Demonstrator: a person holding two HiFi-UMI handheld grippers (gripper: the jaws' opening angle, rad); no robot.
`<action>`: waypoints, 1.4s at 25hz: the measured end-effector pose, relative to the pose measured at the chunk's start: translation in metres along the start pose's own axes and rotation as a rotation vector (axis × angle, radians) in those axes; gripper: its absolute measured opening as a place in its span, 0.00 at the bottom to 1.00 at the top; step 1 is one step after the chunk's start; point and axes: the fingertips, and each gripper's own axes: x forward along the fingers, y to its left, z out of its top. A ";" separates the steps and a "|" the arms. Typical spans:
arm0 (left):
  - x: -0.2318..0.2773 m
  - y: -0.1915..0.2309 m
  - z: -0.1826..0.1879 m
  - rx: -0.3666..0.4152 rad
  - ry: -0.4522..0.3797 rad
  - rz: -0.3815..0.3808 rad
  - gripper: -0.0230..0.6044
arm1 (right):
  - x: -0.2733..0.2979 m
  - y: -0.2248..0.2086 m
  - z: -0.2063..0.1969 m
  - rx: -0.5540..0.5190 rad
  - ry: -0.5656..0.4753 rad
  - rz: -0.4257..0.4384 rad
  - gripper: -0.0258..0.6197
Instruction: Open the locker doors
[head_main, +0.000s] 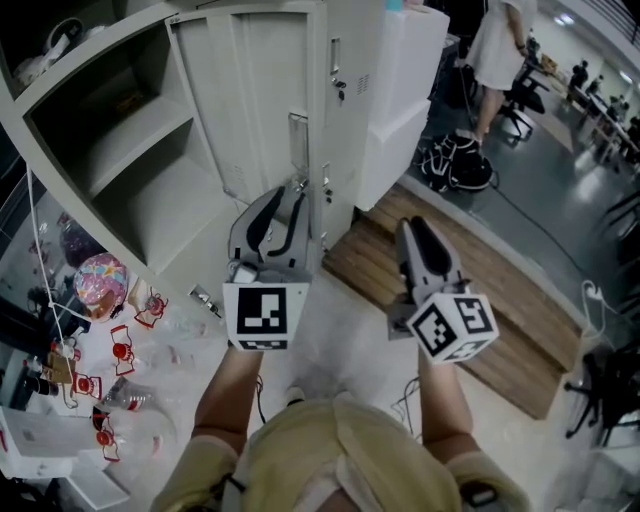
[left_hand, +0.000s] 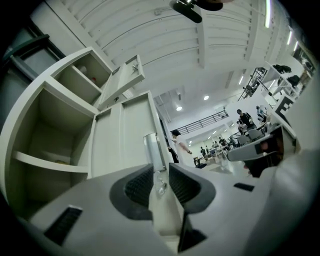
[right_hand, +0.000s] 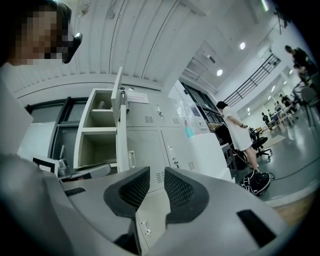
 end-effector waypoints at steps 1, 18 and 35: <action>-0.003 0.005 -0.004 -0.020 0.008 0.005 0.19 | 0.001 0.001 0.000 -0.005 0.001 0.000 0.18; -0.056 0.052 -0.057 -0.170 0.165 0.073 0.18 | 0.002 0.006 -0.016 -0.029 0.057 0.003 0.06; -0.104 0.066 -0.082 -0.235 0.280 0.149 0.18 | -0.002 0.009 -0.023 -0.031 0.085 0.035 0.05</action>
